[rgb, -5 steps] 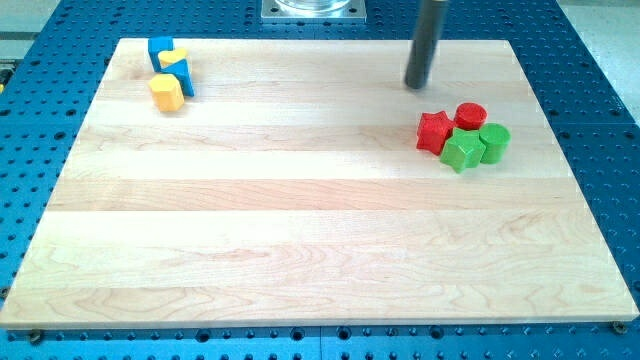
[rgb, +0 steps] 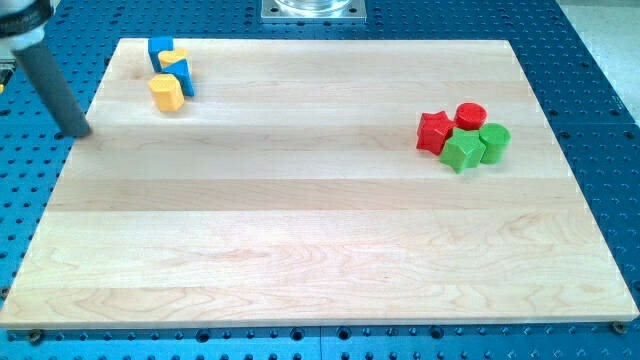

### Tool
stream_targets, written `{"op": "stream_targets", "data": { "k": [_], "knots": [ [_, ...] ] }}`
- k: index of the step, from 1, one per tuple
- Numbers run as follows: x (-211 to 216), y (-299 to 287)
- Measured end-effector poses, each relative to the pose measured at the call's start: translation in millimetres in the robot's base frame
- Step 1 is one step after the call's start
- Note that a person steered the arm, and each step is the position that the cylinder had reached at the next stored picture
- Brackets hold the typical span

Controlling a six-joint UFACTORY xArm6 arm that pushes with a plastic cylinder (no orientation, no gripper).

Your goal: Move group of blocks downwards right slightly

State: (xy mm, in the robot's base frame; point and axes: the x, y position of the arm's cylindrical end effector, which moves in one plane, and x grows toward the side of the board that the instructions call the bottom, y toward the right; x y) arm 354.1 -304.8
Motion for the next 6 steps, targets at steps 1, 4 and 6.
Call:
{"op": "stream_targets", "data": {
  "k": [1,4,6],
  "knots": [
    [-89.1,4.8],
    [-104.2,105.3],
    [-157.7,65.4]
  ]
}}
